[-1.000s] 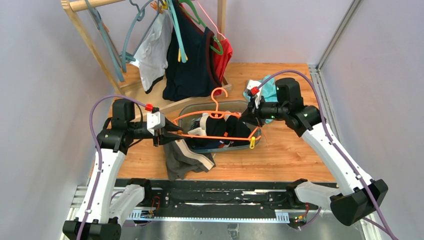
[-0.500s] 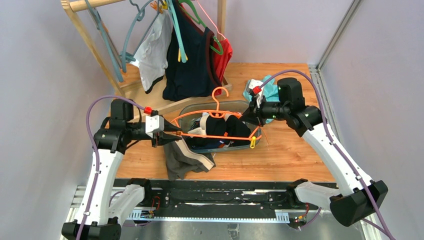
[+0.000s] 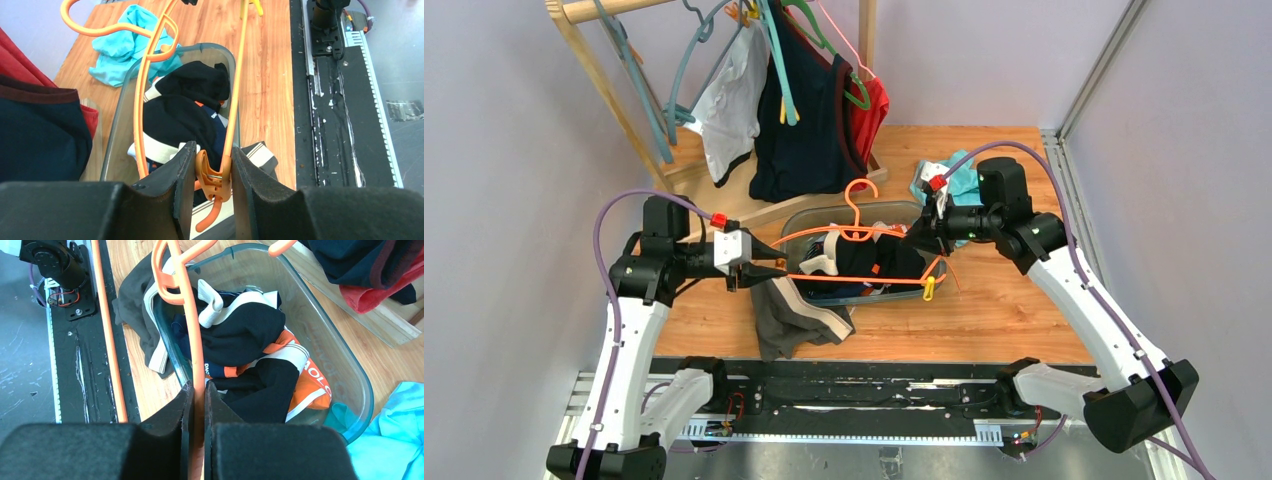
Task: Remove the underwear clipped to the hanger
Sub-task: Place the hanger at the clothesline.
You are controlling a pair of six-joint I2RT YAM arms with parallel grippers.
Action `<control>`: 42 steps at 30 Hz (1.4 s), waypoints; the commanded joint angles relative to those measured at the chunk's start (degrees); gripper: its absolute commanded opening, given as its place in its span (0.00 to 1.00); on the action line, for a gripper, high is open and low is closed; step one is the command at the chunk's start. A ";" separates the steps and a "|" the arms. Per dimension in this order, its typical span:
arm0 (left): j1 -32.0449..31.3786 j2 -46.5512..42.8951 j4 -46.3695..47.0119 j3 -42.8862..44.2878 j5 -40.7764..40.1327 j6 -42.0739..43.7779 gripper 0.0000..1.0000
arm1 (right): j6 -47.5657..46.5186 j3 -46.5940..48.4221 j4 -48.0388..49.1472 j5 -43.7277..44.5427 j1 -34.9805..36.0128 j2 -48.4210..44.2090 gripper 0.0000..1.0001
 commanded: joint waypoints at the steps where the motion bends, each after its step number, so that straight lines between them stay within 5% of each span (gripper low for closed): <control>1: -0.30 -0.01 -0.41 -0.60 -1.08 2.60 0.00 | -0.55 -0.53 1.23 -3.65 -0.83 -0.53 0.01; 17: -0.30 -1.04 -1.15 -3.64 -2.92 5.47 0.01 | 0.93 -1.26 3.42 -6.13 -1.86 -1.29 0.01; 23: -0.30 -1.31 -1.24 -4.00 -0.94 5.50 0.19 | 0.89 -2.22 5.82 -6.23 -1.96 -2.62 0.01; 33: -0.30 -1.77 -1.32 -1.89 -1.26 2.77 0.62 | -6.53 -2.94 4.90 -2.65 -1.88 -2.86 0.01; 42: -0.30 -1.49 -1.33 1.73 -1.25 -0.87 0.77 | -11.69 -4.40 3.90 -3.77 -1.77 -2.96 0.01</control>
